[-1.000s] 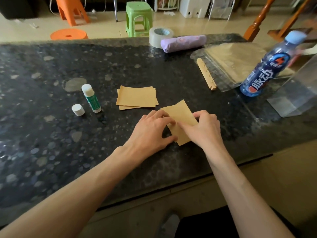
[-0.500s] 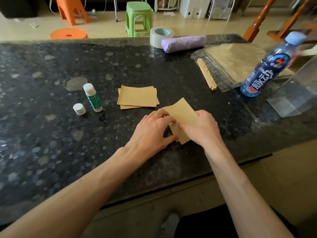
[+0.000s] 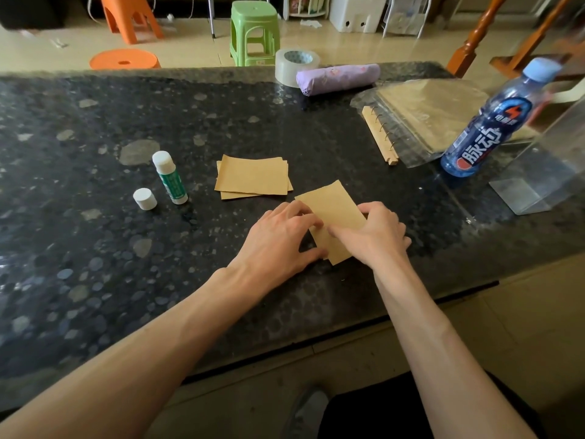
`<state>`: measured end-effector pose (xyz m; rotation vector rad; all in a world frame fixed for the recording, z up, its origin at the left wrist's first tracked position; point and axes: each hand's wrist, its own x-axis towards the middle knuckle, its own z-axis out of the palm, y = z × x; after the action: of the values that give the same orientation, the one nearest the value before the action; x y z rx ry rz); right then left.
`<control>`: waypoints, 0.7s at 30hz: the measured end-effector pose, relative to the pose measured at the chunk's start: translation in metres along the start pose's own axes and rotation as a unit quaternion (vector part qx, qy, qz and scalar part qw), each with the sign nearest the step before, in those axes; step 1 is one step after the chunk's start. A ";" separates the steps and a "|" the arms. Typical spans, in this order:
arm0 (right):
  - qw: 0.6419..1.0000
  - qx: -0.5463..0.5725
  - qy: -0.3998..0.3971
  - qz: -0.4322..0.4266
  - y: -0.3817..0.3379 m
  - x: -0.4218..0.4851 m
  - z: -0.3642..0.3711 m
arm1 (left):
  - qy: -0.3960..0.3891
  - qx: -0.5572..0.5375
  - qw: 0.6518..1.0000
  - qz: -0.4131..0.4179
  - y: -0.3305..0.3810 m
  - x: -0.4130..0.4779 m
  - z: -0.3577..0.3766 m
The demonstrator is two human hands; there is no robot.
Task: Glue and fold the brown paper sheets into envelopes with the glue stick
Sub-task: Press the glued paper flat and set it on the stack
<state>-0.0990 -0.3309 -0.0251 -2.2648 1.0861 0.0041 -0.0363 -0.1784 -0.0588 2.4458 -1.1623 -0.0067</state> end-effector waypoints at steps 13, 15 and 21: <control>0.944 0.330 -0.021 -0.005 0.010 -0.001 -0.025 | 0.082 -0.222 0.965 -0.113 -0.015 -0.001 -0.016; 0.940 0.336 -0.051 -0.041 0.009 -0.004 -0.030 | 0.089 -0.303 0.935 -0.162 -0.018 0.002 -0.028; 0.909 0.388 -0.141 -0.061 -0.003 -0.006 -0.016 | 0.103 -0.450 0.850 -0.255 -0.032 -0.003 -0.053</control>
<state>-0.1047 -0.3340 -0.0086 -1.5404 0.6263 -0.1258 -0.0051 -0.1388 -0.0237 1.7457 -0.2490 -0.3560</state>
